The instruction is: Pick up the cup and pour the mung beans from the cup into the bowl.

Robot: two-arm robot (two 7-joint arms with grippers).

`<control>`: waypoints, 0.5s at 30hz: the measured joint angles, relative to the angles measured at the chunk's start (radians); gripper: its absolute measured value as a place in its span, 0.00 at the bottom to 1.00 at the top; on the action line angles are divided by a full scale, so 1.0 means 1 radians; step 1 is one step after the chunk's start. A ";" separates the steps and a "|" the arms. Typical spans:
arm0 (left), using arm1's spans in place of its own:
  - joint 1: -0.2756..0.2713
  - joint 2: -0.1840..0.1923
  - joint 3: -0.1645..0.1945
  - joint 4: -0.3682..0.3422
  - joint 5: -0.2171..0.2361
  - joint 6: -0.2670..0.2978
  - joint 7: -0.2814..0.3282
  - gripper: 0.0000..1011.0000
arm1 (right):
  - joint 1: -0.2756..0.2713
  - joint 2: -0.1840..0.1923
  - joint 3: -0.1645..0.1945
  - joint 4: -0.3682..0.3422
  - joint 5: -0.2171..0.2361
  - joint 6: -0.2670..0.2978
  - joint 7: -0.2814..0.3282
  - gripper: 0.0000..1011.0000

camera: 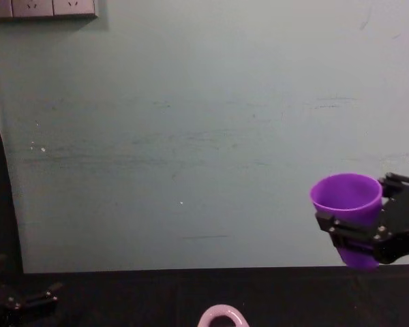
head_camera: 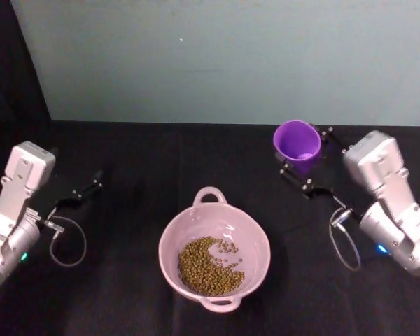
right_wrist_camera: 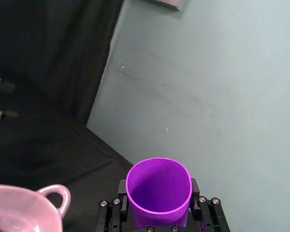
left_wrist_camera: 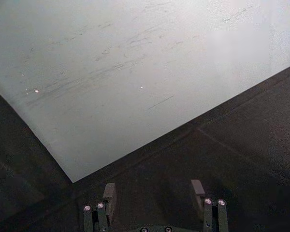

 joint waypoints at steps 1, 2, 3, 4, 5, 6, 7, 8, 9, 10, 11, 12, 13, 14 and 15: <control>0.000 0.000 0.000 0.000 0.000 0.000 0.000 1.00 | 0.000 -0.006 0.008 0.011 0.028 0.000 0.010 0.72; 0.000 0.000 0.000 0.000 0.000 0.000 0.000 1.00 | 0.001 -0.016 0.022 0.032 0.084 0.000 0.028 0.72; 0.000 0.000 0.000 0.000 0.000 0.000 0.000 1.00 | 0.001 -0.020 0.028 0.043 0.111 0.001 0.038 0.72; 0.000 0.000 0.000 0.000 0.000 0.000 0.000 1.00 | 0.002 -0.024 0.035 0.055 0.137 0.002 0.049 0.72; 0.000 0.000 0.000 0.000 0.000 0.000 0.000 1.00 | 0.002 -0.028 0.039 0.064 0.164 0.004 0.059 0.72; 0.000 0.000 0.000 0.000 0.000 0.000 0.000 1.00 | 0.003 -0.030 0.044 0.073 0.186 0.006 0.069 0.72; 0.000 0.000 0.000 0.000 0.000 0.000 0.000 1.00 | 0.003 -0.033 0.049 0.090 0.224 0.007 0.088 0.72; 0.000 0.000 0.000 0.000 0.000 0.000 0.000 1.00 | 0.003 -0.034 0.050 0.098 0.241 0.006 0.096 0.72; 0.000 0.000 0.000 0.000 0.000 0.000 0.000 1.00 | 0.003 -0.034 0.051 0.107 0.255 0.005 0.104 0.72; 0.000 0.000 0.000 0.000 0.000 0.000 0.000 1.00 | 0.003 -0.034 0.051 0.115 0.269 0.001 0.113 0.72; 0.000 0.000 0.000 0.000 0.000 0.000 0.000 1.00 | 0.003 -0.034 0.048 0.133 0.290 -0.008 0.129 0.72; 0.000 0.000 0.000 0.000 0.000 0.000 0.000 1.00 | 0.003 -0.034 0.044 0.149 0.311 -0.018 0.146 0.72; 0.000 0.000 0.000 0.000 0.000 0.000 0.000 1.00 | 0.004 -0.033 0.042 0.157 0.318 -0.021 0.152 0.72; 0.000 0.000 0.000 0.000 0.000 0.000 0.000 1.00 | 0.004 -0.033 0.039 0.166 0.325 -0.026 0.158 0.72; 0.000 0.000 0.000 0.000 0.000 0.000 0.000 1.00 | 0.004 -0.033 0.036 0.174 0.331 -0.031 0.163 0.72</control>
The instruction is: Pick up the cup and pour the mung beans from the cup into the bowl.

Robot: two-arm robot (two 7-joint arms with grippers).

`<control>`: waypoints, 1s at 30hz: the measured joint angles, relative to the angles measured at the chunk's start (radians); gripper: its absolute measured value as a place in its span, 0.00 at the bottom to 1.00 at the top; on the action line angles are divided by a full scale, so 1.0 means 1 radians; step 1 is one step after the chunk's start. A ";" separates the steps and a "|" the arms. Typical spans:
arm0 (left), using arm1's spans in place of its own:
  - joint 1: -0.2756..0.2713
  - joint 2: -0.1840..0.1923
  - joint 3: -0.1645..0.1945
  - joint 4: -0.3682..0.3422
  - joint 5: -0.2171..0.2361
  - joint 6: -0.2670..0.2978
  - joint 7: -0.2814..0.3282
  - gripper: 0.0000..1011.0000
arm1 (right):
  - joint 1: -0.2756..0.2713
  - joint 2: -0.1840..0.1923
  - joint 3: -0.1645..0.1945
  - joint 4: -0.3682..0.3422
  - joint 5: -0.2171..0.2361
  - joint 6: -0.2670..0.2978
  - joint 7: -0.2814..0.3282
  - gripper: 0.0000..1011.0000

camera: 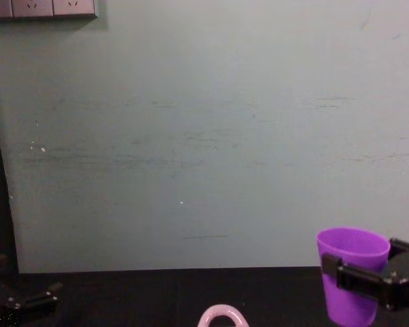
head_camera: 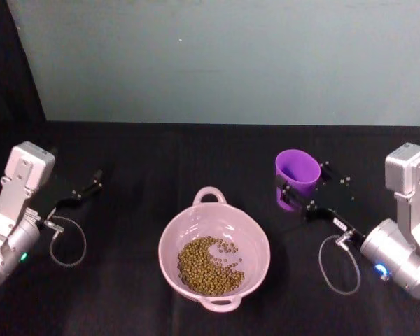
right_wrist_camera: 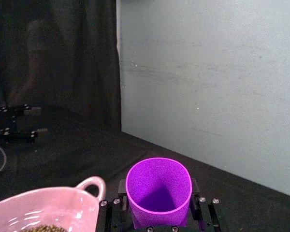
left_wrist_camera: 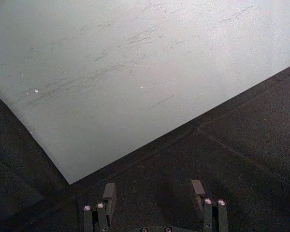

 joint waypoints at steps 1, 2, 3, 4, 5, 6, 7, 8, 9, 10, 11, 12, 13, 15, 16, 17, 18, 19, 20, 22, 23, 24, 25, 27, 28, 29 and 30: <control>0.000 0.000 0.000 0.000 0.000 0.000 0.000 1.00 | 0.000 0.000 -0.005 0.015 0.009 -0.012 0.006 0.72; 0.000 0.000 0.000 0.000 0.000 0.000 0.000 1.00 | -0.001 0.000 -0.009 0.023 0.011 -0.018 0.007 0.72; 0.000 0.000 0.000 0.000 0.000 0.000 0.000 1.00 | -0.001 -0.001 -0.012 0.031 0.014 -0.024 0.008 0.72; 0.000 0.000 0.000 0.000 0.000 0.000 0.000 1.00 | -0.001 -0.001 -0.015 0.039 0.016 -0.031 0.009 0.72; 0.000 0.000 0.000 0.000 0.000 0.000 0.000 1.00 | -0.002 -0.003 -0.020 0.051 0.020 -0.042 0.010 0.72; 0.000 0.000 0.000 0.000 0.000 0.000 0.000 1.00 | -0.002 -0.003 -0.022 0.058 0.023 -0.047 0.010 0.72; 0.000 0.000 0.000 0.000 0.000 0.000 0.000 1.00 | -0.002 -0.003 -0.024 0.063 0.024 -0.051 0.011 0.72; 0.000 0.000 0.000 0.000 0.000 0.000 0.000 1.00 | -0.002 -0.003 -0.027 0.075 0.028 -0.058 0.010 0.72; 0.000 0.000 0.000 0.000 0.000 0.000 0.000 1.00 | -0.002 -0.003 -0.028 0.079 0.031 -0.062 0.010 0.72; 0.000 0.000 0.000 0.000 0.000 0.000 0.000 1.00 | -0.002 -0.003 -0.029 0.083 0.033 -0.067 0.010 0.72; 0.000 0.000 0.000 0.000 0.000 0.000 0.000 1.00 | -0.001 -0.003 -0.031 0.090 0.037 -0.074 0.009 0.72; 0.000 0.000 0.000 0.000 0.000 0.000 0.000 1.00 | 0.001 -0.003 -0.035 0.100 0.042 -0.081 0.008 0.72; 0.000 0.000 0.000 0.000 0.000 0.000 0.000 1.00 | 0.003 -0.002 -0.037 0.104 0.043 -0.085 0.008 0.72; 0.000 0.000 0.000 0.000 0.000 0.000 0.000 1.00 | 0.005 -0.001 -0.040 0.112 0.047 -0.091 0.008 0.72; 0.000 0.000 0.000 0.000 0.000 0.000 0.000 1.00 | 0.008 0.001 -0.044 0.119 0.050 -0.097 0.008 0.72; 0.000 0.000 0.000 0.000 0.000 0.000 0.000 1.00 | 0.009 0.001 -0.046 0.122 0.051 -0.100 0.008 0.72; 0.000 0.000 0.000 0.000 0.000 0.000 0.000 1.00 | 0.009 0.001 -0.046 0.122 0.051 -0.100 0.008 0.72; 0.000 0.000 0.000 0.000 0.000 0.000 0.000 1.00 | 0.012 0.003 -0.050 0.130 0.054 -0.108 0.008 0.72; 0.000 0.000 0.000 0.000 0.000 0.000 0.000 1.00 | 0.015 0.004 -0.054 0.138 0.056 -0.115 0.008 0.72; 0.000 0.000 0.000 0.000 0.000 0.000 0.000 1.00 | 0.019 0.005 -0.059 0.152 0.061 -0.125 0.009 0.72; 0.000 0.000 0.000 0.000 0.000 0.000 0.000 1.00 | 0.021 0.006 -0.060 0.156 0.063 -0.128 0.009 0.72; 0.000 0.000 0.000 0.000 0.000 0.000 0.000 1.00 | 0.022 0.006 -0.062 0.160 0.064 -0.131 0.009 0.72; 0.000 0.000 0.000 0.000 0.000 0.000 0.000 1.00 | 0.023 0.006 -0.063 0.164 0.065 -0.133 0.009 0.72; 0.000 0.000 0.000 0.000 0.000 0.000 0.000 1.00 | 0.026 0.006 -0.067 0.173 0.070 -0.139 0.010 0.72; 0.000 0.000 0.000 0.000 0.000 0.000 0.000 1.00 | 0.027 0.006 -0.070 0.179 0.072 -0.142 0.010 0.72; 0.000 0.000 0.000 0.000 0.000 0.000 0.000 1.00 | 0.027 0.006 -0.070 0.179 0.072 -0.142 0.010 0.72; 0.000 0.000 0.000 0.000 0.000 0.000 0.000 1.00 | 0.030 0.006 -0.072 0.186 0.074 -0.145 0.011 0.72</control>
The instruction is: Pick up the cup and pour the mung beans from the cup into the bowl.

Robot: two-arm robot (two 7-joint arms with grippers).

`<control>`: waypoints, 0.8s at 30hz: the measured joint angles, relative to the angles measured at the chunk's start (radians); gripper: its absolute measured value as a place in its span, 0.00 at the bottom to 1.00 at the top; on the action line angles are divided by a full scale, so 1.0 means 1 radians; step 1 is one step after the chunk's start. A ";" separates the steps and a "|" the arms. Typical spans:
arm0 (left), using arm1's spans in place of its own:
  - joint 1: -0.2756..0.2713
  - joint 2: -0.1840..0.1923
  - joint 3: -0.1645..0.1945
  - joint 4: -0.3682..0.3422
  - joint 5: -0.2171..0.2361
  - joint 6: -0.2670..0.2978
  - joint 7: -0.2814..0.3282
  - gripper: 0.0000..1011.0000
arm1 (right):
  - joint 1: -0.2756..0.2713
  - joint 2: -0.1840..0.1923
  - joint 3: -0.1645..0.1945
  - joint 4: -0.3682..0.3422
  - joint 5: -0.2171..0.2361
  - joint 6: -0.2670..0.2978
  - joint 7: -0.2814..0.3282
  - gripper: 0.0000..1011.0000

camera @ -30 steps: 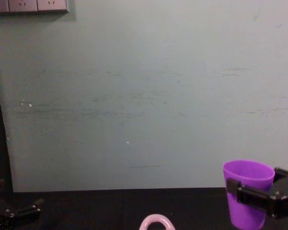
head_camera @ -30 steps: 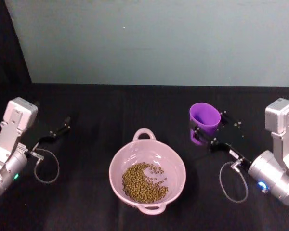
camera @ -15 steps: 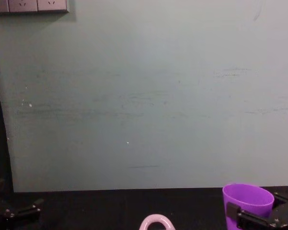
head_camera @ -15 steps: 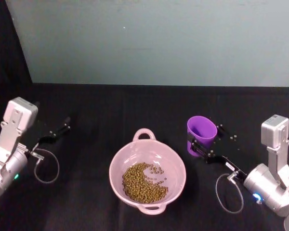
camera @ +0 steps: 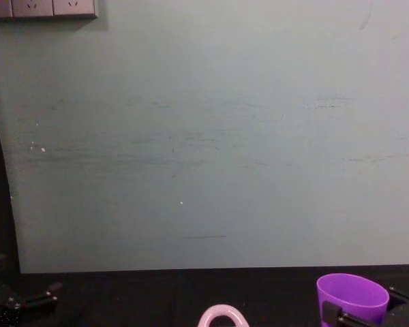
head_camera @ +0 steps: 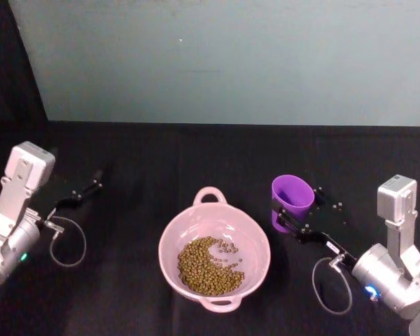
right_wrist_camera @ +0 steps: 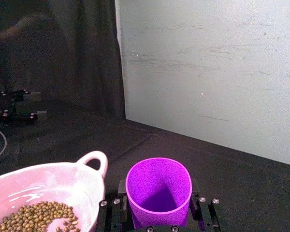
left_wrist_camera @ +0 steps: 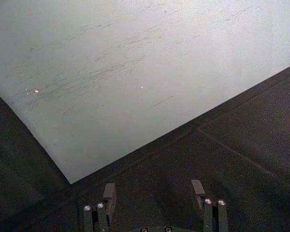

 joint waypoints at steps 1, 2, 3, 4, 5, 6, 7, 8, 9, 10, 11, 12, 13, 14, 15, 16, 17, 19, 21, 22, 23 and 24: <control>0.000 0.000 0.000 0.000 0.000 0.000 0.000 1.00 | 0.001 0.000 -0.001 0.003 0.001 -0.002 0.000 0.72; 0.000 0.000 0.000 0.000 0.000 0.000 0.000 1.00 | 0.002 0.000 -0.003 0.006 0.002 -0.003 0.001 0.72; 0.000 0.000 0.000 0.000 0.000 0.000 0.000 1.00 | 0.004 0.000 -0.005 0.011 0.004 -0.005 0.001 0.72; 0.000 0.000 0.000 0.000 0.000 0.000 0.000 1.00 | 0.005 0.000 -0.006 0.013 0.005 -0.006 0.002 0.72; 0.000 0.000 0.000 0.000 0.000 0.000 0.000 1.00 | 0.006 0.000 -0.007 0.015 0.005 -0.007 0.002 0.72; 0.000 0.000 0.000 0.000 0.000 0.000 0.000 1.00 | 0.007 0.000 -0.009 0.019 0.006 -0.009 0.002 0.72; 0.000 0.000 0.000 0.000 0.000 0.000 0.000 1.00 | 0.008 -0.001 -0.010 0.022 0.006 -0.009 0.002 0.72; 0.000 0.000 0.000 0.000 0.000 0.000 0.000 1.00 | 0.010 -0.001 -0.012 0.027 0.006 -0.011 0.002 0.72; 0.000 0.000 0.000 0.000 0.000 0.000 0.000 1.00 | 0.011 -0.001 -0.012 0.029 0.006 -0.011 0.002 0.72; 0.000 0.000 0.000 0.000 0.000 0.000 0.000 1.00 | 0.011 -0.002 -0.013 0.031 0.006 -0.011 0.002 0.72; 0.000 0.000 0.000 0.000 0.000 0.000 0.000 1.00 | 0.011 -0.002 -0.013 0.033 0.006 -0.011 0.002 0.72; 0.000 0.000 0.000 0.000 0.000 0.000 0.000 1.00 | 0.012 -0.002 -0.014 0.035 0.006 -0.011 0.001 0.72; 0.000 0.000 0.000 0.000 0.000 0.000 0.000 1.00 | 0.012 -0.002 -0.014 0.035 0.006 -0.011 0.001 0.72; 0.000 0.000 0.000 0.000 0.000 0.000 0.000 1.00 | 0.012 -0.002 -0.014 0.035 0.007 -0.011 0.001 0.72; 0.000 0.000 0.000 0.000 0.000 0.000 0.000 1.00 | 0.013 -0.002 -0.015 0.036 0.007 -0.011 0.001 0.72; 0.000 0.000 0.000 0.000 0.000 0.000 0.000 1.00 | 0.014 -0.002 -0.016 0.037 0.007 -0.011 0.000 0.72; 0.000 0.000 0.000 0.000 0.000 0.000 0.000 1.00 | 0.014 -0.002 -0.017 0.038 0.007 -0.011 -0.001 0.72; 0.000 0.000 0.000 0.000 0.000 0.000 0.000 1.00 | 0.014 -0.002 -0.017 0.038 0.007 -0.010 -0.002 0.72; 0.000 0.000 0.000 0.000 0.000 0.000 0.000 1.00 | 0.014 -0.002 -0.017 0.038 0.006 -0.010 -0.002 0.72; 0.000 0.000 0.000 0.000 0.000 0.000 0.000 1.00 | 0.014 -0.002 -0.017 0.038 0.006 -0.010 -0.002 0.72; 0.000 0.000 0.000 0.000 0.000 0.000 0.000 1.00 | 0.014 -0.002 -0.016 0.038 0.006 -0.010 -0.002 0.72; 0.000 0.000 0.000 0.000 0.000 0.000 0.000 1.00 | 0.014 -0.002 -0.016 0.037 0.006 -0.010 -0.002 0.72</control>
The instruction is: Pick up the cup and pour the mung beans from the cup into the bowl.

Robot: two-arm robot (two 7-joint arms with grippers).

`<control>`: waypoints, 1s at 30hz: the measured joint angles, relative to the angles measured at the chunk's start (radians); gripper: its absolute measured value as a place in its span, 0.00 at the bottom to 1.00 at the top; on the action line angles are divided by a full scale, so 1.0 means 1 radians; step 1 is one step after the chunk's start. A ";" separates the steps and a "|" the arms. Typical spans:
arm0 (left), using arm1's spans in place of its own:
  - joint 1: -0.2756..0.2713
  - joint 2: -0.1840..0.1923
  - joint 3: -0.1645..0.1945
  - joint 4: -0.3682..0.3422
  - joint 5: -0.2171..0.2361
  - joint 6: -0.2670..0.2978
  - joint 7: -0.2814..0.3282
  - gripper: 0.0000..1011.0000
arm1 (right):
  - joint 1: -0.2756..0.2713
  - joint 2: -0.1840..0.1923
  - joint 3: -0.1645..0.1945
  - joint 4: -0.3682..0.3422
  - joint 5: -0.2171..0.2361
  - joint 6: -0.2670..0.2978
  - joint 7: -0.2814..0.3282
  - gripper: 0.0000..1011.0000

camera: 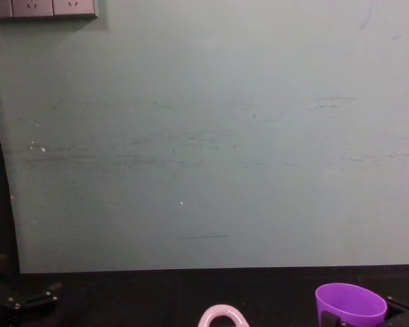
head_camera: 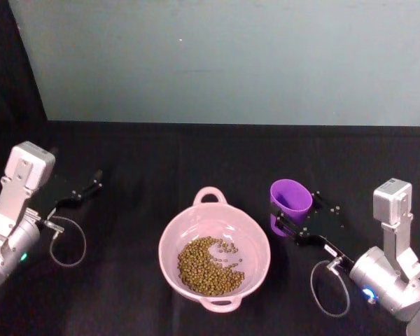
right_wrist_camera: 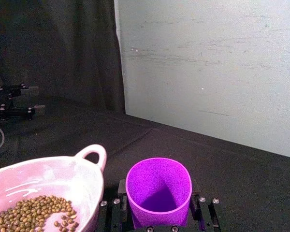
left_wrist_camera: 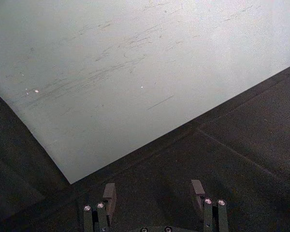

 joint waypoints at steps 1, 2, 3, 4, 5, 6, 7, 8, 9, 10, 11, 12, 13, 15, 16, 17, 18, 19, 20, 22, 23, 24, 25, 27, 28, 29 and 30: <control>0.000 0.000 0.000 0.000 0.000 0.000 0.000 1.00 | 0.000 0.000 0.000 0.000 0.000 0.000 0.000 0.72; 0.000 0.000 0.000 0.000 0.000 0.000 0.000 1.00 | 0.000 0.000 0.000 0.000 0.000 0.000 0.000 0.72; 0.000 0.000 0.000 0.000 0.000 0.000 0.000 1.00 | 0.000 0.000 0.000 0.000 0.000 0.000 0.000 0.72; 0.000 0.000 0.000 0.000 0.000 0.000 0.000 1.00 | 0.000 0.000 0.000 -0.001 0.000 0.000 0.000 0.72; 0.000 0.000 0.000 0.000 0.000 0.000 0.000 1.00 | 0.000 0.000 0.000 -0.001 0.000 0.001 0.000 0.72; 0.000 0.000 0.000 0.000 0.000 0.000 0.000 1.00 | 0.000 0.000 0.000 -0.001 0.000 0.001 0.000 0.72; 0.000 0.000 0.000 0.000 0.000 0.000 0.000 1.00 | -0.001 0.000 0.001 -0.001 -0.001 0.001 0.000 0.72; 0.000 0.000 0.000 0.000 0.000 0.000 0.000 1.00 | -0.001 0.000 0.001 -0.001 -0.001 0.001 0.000 0.72; 0.000 0.000 0.000 0.000 0.000 0.000 0.000 1.00 | -0.001 0.000 0.001 -0.001 -0.001 0.001 -0.001 0.72; 0.000 0.000 0.000 0.000 0.000 0.000 0.000 1.00 | -0.001 0.000 0.001 -0.001 -0.001 0.001 -0.001 0.73; 0.000 0.000 0.000 0.000 0.000 0.000 0.000 1.00 | -0.001 0.000 0.001 -0.001 -0.001 0.001 -0.001 0.73; 0.000 0.000 0.000 0.000 0.000 0.000 0.000 1.00 | -0.001 0.000 0.001 -0.001 -0.001 0.001 -0.001 0.77; 0.000 0.000 0.000 0.000 0.000 0.000 0.000 1.00 | -0.001 0.000 0.001 -0.001 -0.001 0.002 -0.001 0.78; 0.000 0.000 0.000 0.000 0.000 0.000 0.000 1.00 | -0.001 0.000 0.001 -0.002 -0.001 0.002 -0.001 0.83; 0.000 0.000 0.000 0.000 0.000 0.000 0.000 1.00 | -0.001 0.000 0.001 -0.002 -0.001 0.002 -0.001 0.86; 0.000 0.000 0.000 0.000 0.000 0.000 0.000 1.00 | -0.001 0.000 0.001 -0.002 -0.001 0.002 -0.001 0.91; 0.000 0.000 0.000 0.000 0.000 0.000 0.000 1.00 | -0.001 0.000 0.002 -0.002 -0.001 0.002 -0.001 0.93; 0.000 0.000 0.000 0.000 0.000 0.000 0.000 1.00 | -0.001 0.000 0.002 -0.002 -0.001 0.002 -0.001 0.94; 0.000 0.000 0.000 0.000 0.000 0.000 0.000 1.00 | -0.002 0.000 0.002 -0.002 -0.001 0.002 -0.001 0.97; 0.000 0.000 0.000 0.000 0.000 0.000 0.000 1.00 | -0.001 0.000 0.002 -0.002 -0.001 0.002 -0.001 0.99; 0.000 0.000 0.000 0.000 0.000 0.000 0.000 1.00 | -0.002 0.000 0.002 -0.002 -0.001 0.002 -0.001 0.99; 0.000 0.000 0.000 0.000 0.000 0.000 0.000 1.00 | -0.002 0.000 0.002 -0.002 -0.001 0.002 -0.001 0.99; 0.000 0.000 0.000 0.000 0.000 0.000 0.000 1.00 | -0.002 0.000 0.002 -0.002 -0.001 0.002 -0.001 0.99; 0.000 0.000 0.000 0.000 0.000 0.000 0.000 1.00 | -0.001 0.000 0.002 -0.002 -0.001 0.002 -0.001 0.99; 0.000 0.000 0.000 0.000 0.000 0.000 0.000 1.00 | -0.002 0.000 0.002 -0.002 -0.001 0.002 -0.001 0.99; 0.000 0.000 0.000 0.000 0.000 0.000 0.000 1.00 | -0.001 0.000 0.002 -0.002 -0.001 0.002 -0.001 0.99; 0.000 0.000 0.000 0.000 0.000 0.000 0.000 1.00 | -0.002 0.000 0.002 -0.002 -0.001 0.002 -0.001 0.99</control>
